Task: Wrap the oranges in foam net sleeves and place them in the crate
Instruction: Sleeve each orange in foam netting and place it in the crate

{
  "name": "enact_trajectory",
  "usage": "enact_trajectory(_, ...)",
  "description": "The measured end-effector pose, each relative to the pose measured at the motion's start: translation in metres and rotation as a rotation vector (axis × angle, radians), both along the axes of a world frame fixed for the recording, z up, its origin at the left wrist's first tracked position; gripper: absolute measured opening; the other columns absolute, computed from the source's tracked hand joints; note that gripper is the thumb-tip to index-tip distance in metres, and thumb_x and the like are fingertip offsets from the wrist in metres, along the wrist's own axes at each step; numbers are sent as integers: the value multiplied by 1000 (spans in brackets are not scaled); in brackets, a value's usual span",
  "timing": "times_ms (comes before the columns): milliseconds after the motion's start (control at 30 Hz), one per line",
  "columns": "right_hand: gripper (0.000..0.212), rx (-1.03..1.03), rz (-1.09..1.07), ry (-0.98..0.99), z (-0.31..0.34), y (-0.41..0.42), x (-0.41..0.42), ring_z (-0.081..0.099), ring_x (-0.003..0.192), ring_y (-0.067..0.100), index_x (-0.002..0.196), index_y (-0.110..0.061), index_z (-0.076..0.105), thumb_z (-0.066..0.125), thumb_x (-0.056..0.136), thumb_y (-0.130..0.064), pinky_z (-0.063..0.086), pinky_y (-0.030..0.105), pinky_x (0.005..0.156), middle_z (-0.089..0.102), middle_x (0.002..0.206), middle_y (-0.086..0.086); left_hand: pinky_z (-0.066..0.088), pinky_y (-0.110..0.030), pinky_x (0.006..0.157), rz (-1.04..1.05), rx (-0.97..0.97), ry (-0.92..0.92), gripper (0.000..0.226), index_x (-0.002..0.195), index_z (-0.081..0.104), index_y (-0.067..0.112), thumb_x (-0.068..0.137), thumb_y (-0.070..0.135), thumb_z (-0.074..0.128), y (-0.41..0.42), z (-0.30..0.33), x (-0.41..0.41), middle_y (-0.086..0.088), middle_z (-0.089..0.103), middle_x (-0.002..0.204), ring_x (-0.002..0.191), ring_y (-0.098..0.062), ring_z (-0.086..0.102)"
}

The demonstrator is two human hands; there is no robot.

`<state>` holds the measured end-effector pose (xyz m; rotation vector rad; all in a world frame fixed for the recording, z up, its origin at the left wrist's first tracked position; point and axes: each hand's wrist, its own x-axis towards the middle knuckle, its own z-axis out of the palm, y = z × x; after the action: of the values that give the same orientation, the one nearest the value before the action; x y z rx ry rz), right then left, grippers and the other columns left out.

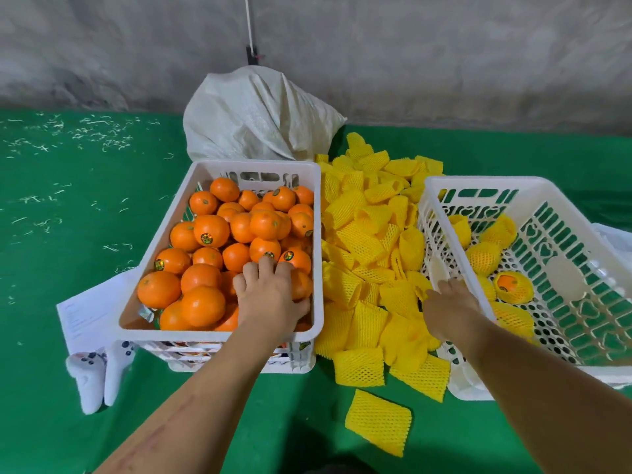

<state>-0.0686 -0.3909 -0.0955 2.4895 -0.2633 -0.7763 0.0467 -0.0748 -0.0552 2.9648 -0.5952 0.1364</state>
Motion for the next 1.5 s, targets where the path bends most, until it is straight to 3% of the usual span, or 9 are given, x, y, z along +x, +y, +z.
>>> enact_trajectory(167,47,349,-377,-288,-29,9,-7,6,151,38,145,-25,45,40,99,-23,11,53,120,6,168,6,52,-49,94,-26,-609,122,72,142,47,31,83,52,82,22,3,-12,-1,39,131,113,-33,55)
enact_trajectory(267,50,338,-445,-262,-37,1,-5,-14,152,37,146,-33,45,38,99,-19,2,54,122,-21,168,7,51,-23,86,-133,-850,234,68,142,45,37,85,52,81,23,8,-19,8,34,128,111,-14,53)
enact_trajectory(367,47,325,-493,-258,-39,2,3,-3,144,35,135,-22,52,36,92,-12,8,54,119,6,167,1,44,-4,89,-195,-991,350,66,142,42,42,89,52,79,16,14,-29,12,33,134,119,8,44)
enact_trajectory(533,14,289,-524,-343,-32,8,6,18,129,29,92,-27,50,43,90,-16,22,46,110,42,123,-6,54,-19,92,-245,-972,420,66,143,37,44,91,56,75,16,9,-27,14,45,140,121,-1,55)
enact_trajectory(733,31,648,-516,-1084,-3,54,14,43,130,34,122,-15,71,66,99,-34,29,42,104,63,134,2,49,-18,102,-230,-968,417,76,155,30,46,93,61,70,12,10,-26,22,41,154,132,3,49)
enact_trajectory(933,20,1375,-621,-1627,46,113,-1,68,74,4,86,-42,72,78,91,-24,51,17,60,74,85,-13,54,-17,89,-199,-1180,546,58,140,48,39,89,46,76,2,22,-33,11,51,137,114,0,60)
enact_trajectory(1067,25,1703,-806,-1501,54,142,12,71,79,12,106,-32,66,74,93,-13,58,26,63,74,88,0,53,-17,79,-141,-1433,785,47,135,52,20,92,27,71,-20,29,-45,-3,61,123,92,1,67)
enact_trajectory(1267,56,1451,-909,-850,26,138,22,55,117,20,146,-27,48,68,95,-17,50,36,91,53,135,-2,54,-17,85,-151,-1362,787,48,136,50,33,92,43,66,-12,26,-39,5,57,129,101,3,64)
enact_trajectory(1500,83,1153,-633,-540,-17,142,23,45,139,30,157,-23,32,78,88,-16,43,41,111,40,153,8,57,-30,89,-141,-1295,730,53,138,47,33,92,42,72,-20,20,-37,-3,56,130,106,-13,65)
